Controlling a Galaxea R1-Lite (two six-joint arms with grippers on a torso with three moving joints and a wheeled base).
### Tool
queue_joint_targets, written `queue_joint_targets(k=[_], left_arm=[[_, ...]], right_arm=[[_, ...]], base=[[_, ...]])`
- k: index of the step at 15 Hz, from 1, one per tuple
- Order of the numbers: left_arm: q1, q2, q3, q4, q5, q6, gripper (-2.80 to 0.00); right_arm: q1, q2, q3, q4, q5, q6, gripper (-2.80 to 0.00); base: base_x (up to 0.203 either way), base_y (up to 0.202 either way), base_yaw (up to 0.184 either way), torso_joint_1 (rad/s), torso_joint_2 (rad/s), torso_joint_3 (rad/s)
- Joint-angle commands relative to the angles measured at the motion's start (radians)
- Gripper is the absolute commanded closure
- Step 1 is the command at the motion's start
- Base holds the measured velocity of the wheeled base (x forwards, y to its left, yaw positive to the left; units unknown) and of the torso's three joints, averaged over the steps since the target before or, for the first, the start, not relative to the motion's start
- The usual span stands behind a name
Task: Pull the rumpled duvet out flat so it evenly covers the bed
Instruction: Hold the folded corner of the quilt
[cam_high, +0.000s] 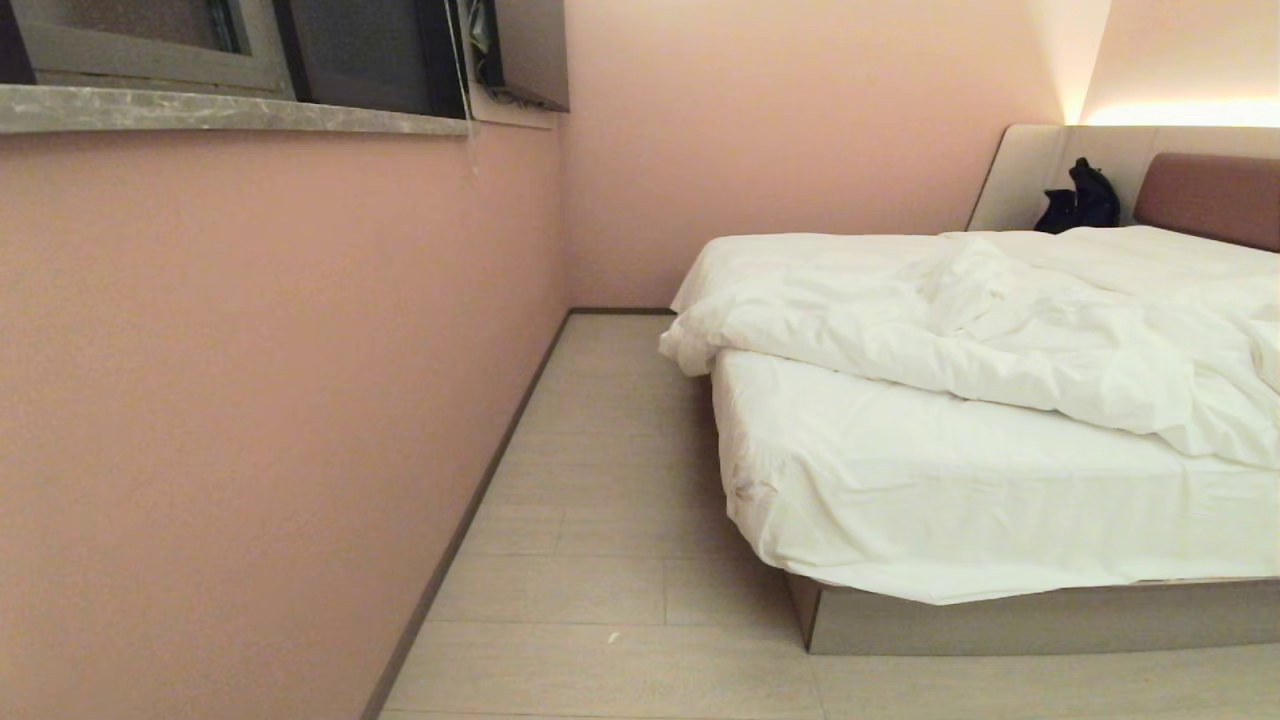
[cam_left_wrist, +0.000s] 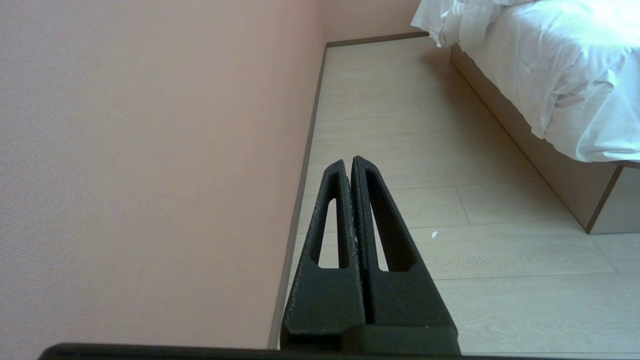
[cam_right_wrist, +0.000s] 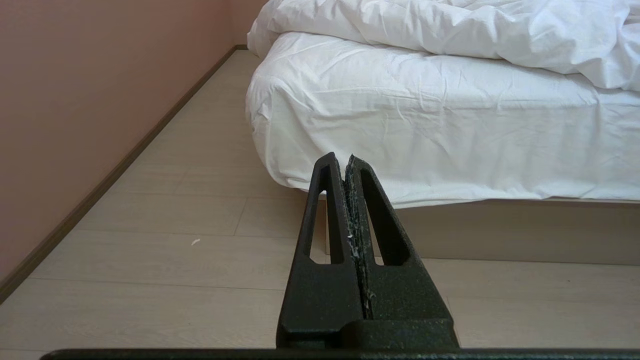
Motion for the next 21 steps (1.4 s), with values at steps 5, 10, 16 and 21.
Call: queue_joint_targets(k=[5,10,16,21], left_arm=[[0.0,0.0,0.0,-0.001,-0.001,0.002,0.0],[0.0,0.0,0.0,-0.001,0.0,0.002,0.0],[0.0,0.001,-0.002,0.0,0.0,0.004,0.0],[0.0,0.0,0.0,-0.001,-0.002,0.002,0.0]], right_arm=[[0.0,0.0,0.0,0.0,0.001,-0.001,0.0],[0.0,0.0,0.0,0.0,0.001,-0.001,0.0],[0.0,0.0,0.0,0.0,0.001,-0.002,0.0],[0.0,0.0,0.0,0.0,0.001,-0.002,0.0]], base=[[0.0,0.0,0.0,0.0,0.0,0.0],[0.0,0.0,0.0,0.0,0.0,0.0],[0.073,0.0,-0.001,0.002,0.0,0.0],[0.198,0.0,-0.001,0.003,0.0,0.002]])
